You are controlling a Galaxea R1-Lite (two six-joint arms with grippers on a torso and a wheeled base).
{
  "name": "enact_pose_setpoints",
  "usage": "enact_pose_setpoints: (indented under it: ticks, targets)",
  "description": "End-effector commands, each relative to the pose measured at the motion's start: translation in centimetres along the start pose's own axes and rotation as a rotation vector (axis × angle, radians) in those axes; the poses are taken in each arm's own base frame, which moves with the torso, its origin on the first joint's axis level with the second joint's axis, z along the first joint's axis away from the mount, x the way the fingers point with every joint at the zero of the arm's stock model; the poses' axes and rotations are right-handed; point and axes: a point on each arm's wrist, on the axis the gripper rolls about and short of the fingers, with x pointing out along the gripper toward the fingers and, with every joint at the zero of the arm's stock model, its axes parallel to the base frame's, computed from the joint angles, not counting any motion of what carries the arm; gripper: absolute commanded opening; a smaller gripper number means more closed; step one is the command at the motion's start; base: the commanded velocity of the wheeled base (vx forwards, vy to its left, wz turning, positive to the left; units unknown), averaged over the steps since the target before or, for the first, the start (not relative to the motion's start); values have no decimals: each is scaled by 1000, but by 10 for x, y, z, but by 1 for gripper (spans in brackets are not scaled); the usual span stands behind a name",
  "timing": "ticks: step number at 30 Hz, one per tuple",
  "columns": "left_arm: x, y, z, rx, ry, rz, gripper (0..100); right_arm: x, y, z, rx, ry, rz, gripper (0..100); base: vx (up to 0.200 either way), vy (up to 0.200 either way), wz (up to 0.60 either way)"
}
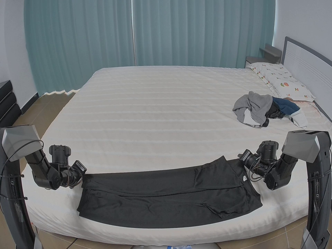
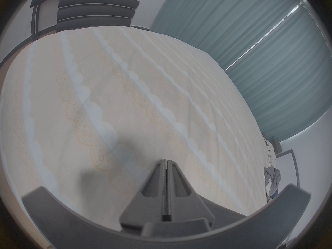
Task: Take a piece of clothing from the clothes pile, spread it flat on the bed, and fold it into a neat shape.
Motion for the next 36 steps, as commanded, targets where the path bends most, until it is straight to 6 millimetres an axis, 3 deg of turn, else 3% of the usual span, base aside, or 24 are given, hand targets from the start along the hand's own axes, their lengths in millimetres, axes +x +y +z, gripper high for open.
enact_pose_setpoints:
  ticks: [1, 8, 9, 11, 12, 20, 23, 27, 31, 36]
  targets:
    - [0, 0, 1, -1, -4, -2, 0, 1, 2, 3, -1, -12, 9, 0, 0, 0, 0]
    - [-2, -1, 2, -2, -7, -5, 0, 2, -1, 0, -3, -12, 9, 0, 0, 0, 0]
    - [-2, 0, 2, -2, -4, -3, 100, 2, -1, -1, -4, -9, 8, 0, 0, 0, 0]
    - [-3, -1, 1, -1, -5, -5, 100, 1, -2, -1, -2, -9, 6, 0, 0, 0, 0]
    - [-3, -1, 2, -2, -6, -4, 100, 1, -1, 0, -1, -12, 11, 100, 0, 0, 0]
    - [-8, -2, 6, -8, -8, -23, 100, -16, 2, 7, 4, -25, 23, 100, 0, 0, 0]
    - [-24, -6, 20, -15, -10, -92, 100, -44, 5, 9, 12, -18, 36, 100, 0, 0, 0]
    - [-38, -6, 19, -8, 40, -155, 100, -72, 3, -8, 99, 26, 25, 100, 0, 0, 0]
    - [-40, -7, 19, -9, 49, -167, 100, -98, 0, -31, 188, 87, 9, 100, 0, 0, 0]
    - [-38, -5, 16, -7, 65, -164, 100, -111, -6, -37, 255, 142, -26, 100, -160, 0, 0]
